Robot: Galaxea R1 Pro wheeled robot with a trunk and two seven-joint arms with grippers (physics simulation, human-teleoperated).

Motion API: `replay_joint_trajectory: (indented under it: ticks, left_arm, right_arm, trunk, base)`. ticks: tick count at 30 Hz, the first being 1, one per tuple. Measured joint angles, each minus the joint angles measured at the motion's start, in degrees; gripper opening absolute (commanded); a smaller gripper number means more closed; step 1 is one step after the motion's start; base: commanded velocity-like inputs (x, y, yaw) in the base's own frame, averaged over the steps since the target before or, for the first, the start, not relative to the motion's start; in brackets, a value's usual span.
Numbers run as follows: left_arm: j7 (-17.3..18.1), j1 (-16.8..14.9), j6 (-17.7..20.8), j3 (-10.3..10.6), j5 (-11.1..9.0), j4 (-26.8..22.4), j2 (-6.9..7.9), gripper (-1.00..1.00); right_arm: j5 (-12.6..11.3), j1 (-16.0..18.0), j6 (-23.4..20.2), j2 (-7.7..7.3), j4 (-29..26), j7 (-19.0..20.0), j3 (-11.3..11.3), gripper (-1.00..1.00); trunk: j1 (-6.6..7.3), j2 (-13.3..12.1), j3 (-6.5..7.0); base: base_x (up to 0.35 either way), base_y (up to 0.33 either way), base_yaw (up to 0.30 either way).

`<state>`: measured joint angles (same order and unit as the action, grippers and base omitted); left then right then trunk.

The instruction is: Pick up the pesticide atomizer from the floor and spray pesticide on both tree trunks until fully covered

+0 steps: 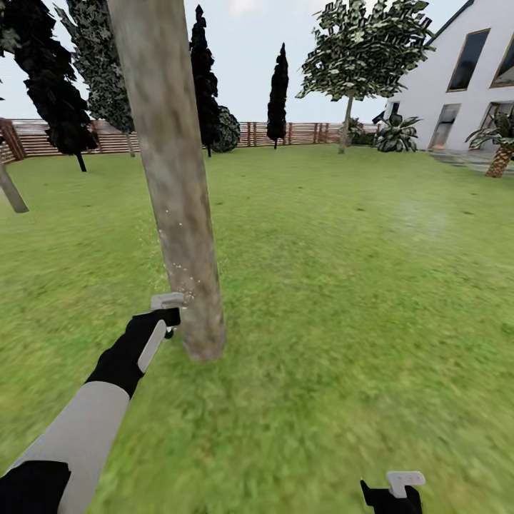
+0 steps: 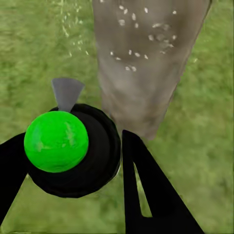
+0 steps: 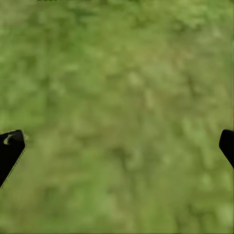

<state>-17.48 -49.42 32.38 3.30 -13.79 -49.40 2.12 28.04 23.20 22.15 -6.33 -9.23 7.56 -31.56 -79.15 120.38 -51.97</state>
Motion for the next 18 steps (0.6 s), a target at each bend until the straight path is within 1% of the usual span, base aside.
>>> replay_joint_trajectory:
  ticks: [1, 3, 4, 5, 6, 7, 8, 9, 10, 11, 12, 13, 14, 15, 16, 17, 18]
  left_arm:
    - [0.0, -0.1, 0.6, -0.8, -0.1, 0.0, 0.21, -1.0]
    - [0.1, -0.1, 3.2, -1.1, -0.5, -0.1, 0.02, -1.0]
    - [0.1, -0.3, 3.7, -1.0, -0.6, -0.2, -0.37, -1.0]
    - [0.2, -1.5, 4.1, -1.0, -0.7, -0.4, -1.0, -1.0]
    - [0.2, -2.3, 4.4, -0.7, -0.9, -0.5, -1.99, -1.0]
    - [0.1, -2.6, 4.9, -0.6, -0.7, -0.6, -2.56, -1.0]
    - [0.1, -2.8, 5.7, -0.5, -0.3, -1.3, -2.69, -1.0]
    - [0.1, -2.9, 6.4, -0.6, -0.1, -2.3, -2.51, -1.0]
    - [0.1, -3.0, 6.9, -0.7, 0.2, -3.8, -1.97, -1.0]
    - [0.1, -3.2, 8.7, -0.9, 0.6, -5.6, -0.56, -1.0]
    - [0.1, -3.7, 9.8, -0.9, 0.3, -6.3, 0.35, -1.0]
    - [0.1, -4.4, 10.6, -0.9, 0.2, -6.8, 1.09, -1.0]
    - [0.2, -4.7, 10.8, -0.9, -0.1, -7.0, 1.33, -1.0]
    - [0.2, -4.8, 10.9, -0.8, -0.5, -7.1, 1.19, -1.0]
    - [0.2, -4.9, 11.0, -0.6, -0.9, -7.1, 0.7, -1.0]
    - [0.3, -5.1, 11.0, -0.5, -1.0, -7.2, 0.02, -1.0]
    - [0.4, -6.0, 11.0, -0.4, -1.0, -7.2, -1.12, -1.0]
  right_arm:
    - [0.0, 0.0, 0.0, 0.0, 0.0, 0.0, 0.0, 1.0]
    - [0.0, 0.0, 0.0, 0.0, 0.0, 0.0, 0.0, 1.0]
    - [0.0, 0.0, 0.0, 0.0, 0.0, 0.0, 0.0, 1.0]
    - [0.0, 0.0, 0.0, 0.0, 0.0, 0.0, 0.0, 1.0]
    - [0.0, 0.0, 0.0, 0.0, 0.0, 0.0, 0.0, 1.0]
    - [0.0, 0.0, 0.0, 0.0, 0.0, 0.0, 0.0, 1.0]
    - [0.0, 0.0, 0.0, 0.0, 0.0, 0.0, 0.0, 1.0]
    - [0.0, 0.0, 0.0, 0.0, 0.0, 0.0, 0.0, 1.0]
    - [0.0, 0.0, 0.0, 0.0, 0.0, 0.0, 0.0, 1.0]
    - [0.0, 0.0, 0.0, 0.0, 0.0, 0.0, 0.0, 1.0]
    - [0.0, 0.0, 0.0, 0.0, 0.0, 0.0, 0.0, 1.0]
    - [0.0, 0.0, 0.0, 0.0, 0.0, 0.0, 0.0, 1.0]
    - [0.0, 0.0, 0.0, 0.0, 0.0, 0.0, 0.0, 1.0]
    - [0.0, 0.0, 0.0, 0.0, 0.0, 0.0, 0.0, 1.0]
    - [0.0, 0.0, 0.0, 0.0, 0.0, 0.0, 0.0, 1.0]
    - [0.0, 0.0, 0.0, 0.0, 0.0, 0.0, 0.0, 1.0]
    - [0.0, 0.0, 0.0, 0.0, 0.0, 0.0, 0.0, 1.0]
  trunk:
    - [0.0, 0.0, 0.0]
    - [0.0, 0.0, 0.0]
    - [0.0, 0.0, 0.0]
    - [0.0, 0.0, 0.01]
    - [0.0, 0.0, 0.0]
    - [0.0, 0.0, 0.0]
    - [0.0, 0.0, 0.0]
    - [0.0, 0.0, 0.0]
    - [0.0, 0.0, 0.0]
    - [0.0, 0.0, 0.0]
    - [0.0, 0.0, 0.0]
    - [0.0, 0.0, 0.0]
    - [0.0, 0.0, 0.0]
    - [0.0, 0.0, 0.0]
    - [0.0, 0.0, 0.0]
    - [0.0, 0.0, 0.0]
    - [0.0, 0.0, 0.0]
  base:
    - [0.0, 0.0, 0.037]
    - [0.0, 0.0, 0.014]
    - [0.0, 0.0, 0.003]
    - [0.0, 0.0, 0.001]
    - [0.0, 0.0, 0.0]
    - [0.0, 0.0, 0.0]
    - [0.0, 0.0, 0.0]
    - [0.0, 0.0, 0.0]
    - [0.0, 0.0, 0.0]
    - [0.0, 0.0, 0.0]
    - [0.0, 0.0, 0.0]
    - [0.0, 0.0, 0.0]
    - [0.0, 0.0, 0.0]
    - [0.0, 0.0, 0.0]
    - [0.0, 0.0, 0.0]
    - [0.0, 0.0, 0.0]
    - [0.0, 0.0, 0.0]
